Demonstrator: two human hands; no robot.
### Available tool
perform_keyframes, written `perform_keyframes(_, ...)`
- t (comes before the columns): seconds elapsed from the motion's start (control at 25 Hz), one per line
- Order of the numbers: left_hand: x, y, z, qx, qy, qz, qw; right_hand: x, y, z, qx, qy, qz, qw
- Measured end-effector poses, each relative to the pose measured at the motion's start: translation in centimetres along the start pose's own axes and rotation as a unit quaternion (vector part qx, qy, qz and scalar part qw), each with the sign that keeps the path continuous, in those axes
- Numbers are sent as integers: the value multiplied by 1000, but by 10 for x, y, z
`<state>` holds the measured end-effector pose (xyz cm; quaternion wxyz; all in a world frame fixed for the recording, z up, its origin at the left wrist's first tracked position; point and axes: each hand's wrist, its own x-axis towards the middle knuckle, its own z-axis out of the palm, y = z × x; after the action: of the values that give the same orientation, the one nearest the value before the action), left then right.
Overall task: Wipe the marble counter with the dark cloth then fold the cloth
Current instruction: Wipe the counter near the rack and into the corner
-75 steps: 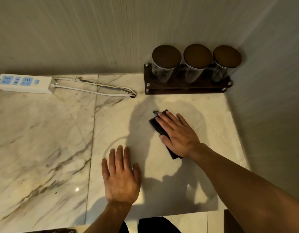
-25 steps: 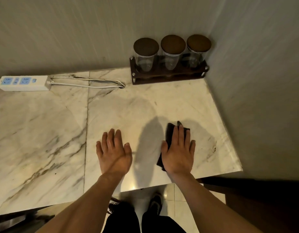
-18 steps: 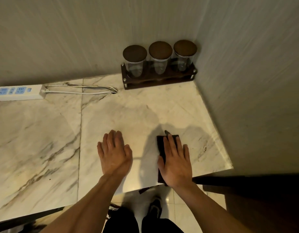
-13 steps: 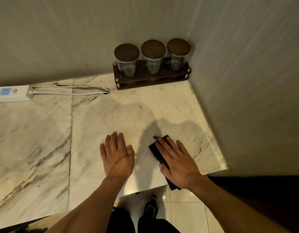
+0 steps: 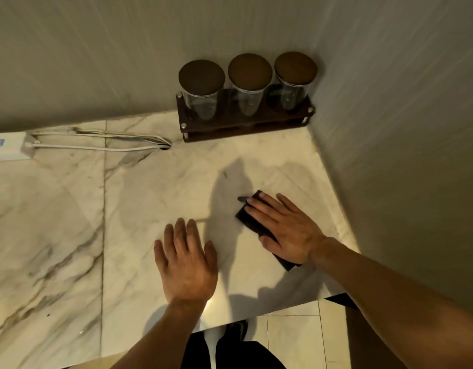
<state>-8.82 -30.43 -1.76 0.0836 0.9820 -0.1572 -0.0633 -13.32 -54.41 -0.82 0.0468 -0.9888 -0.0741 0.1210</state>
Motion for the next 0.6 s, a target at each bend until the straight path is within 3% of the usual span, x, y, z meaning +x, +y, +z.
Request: perform_keyframes(0.6, 7, 1, -3, 26, -31, -7, 999, 105, 52, -29, 24, 49, 157, 986)
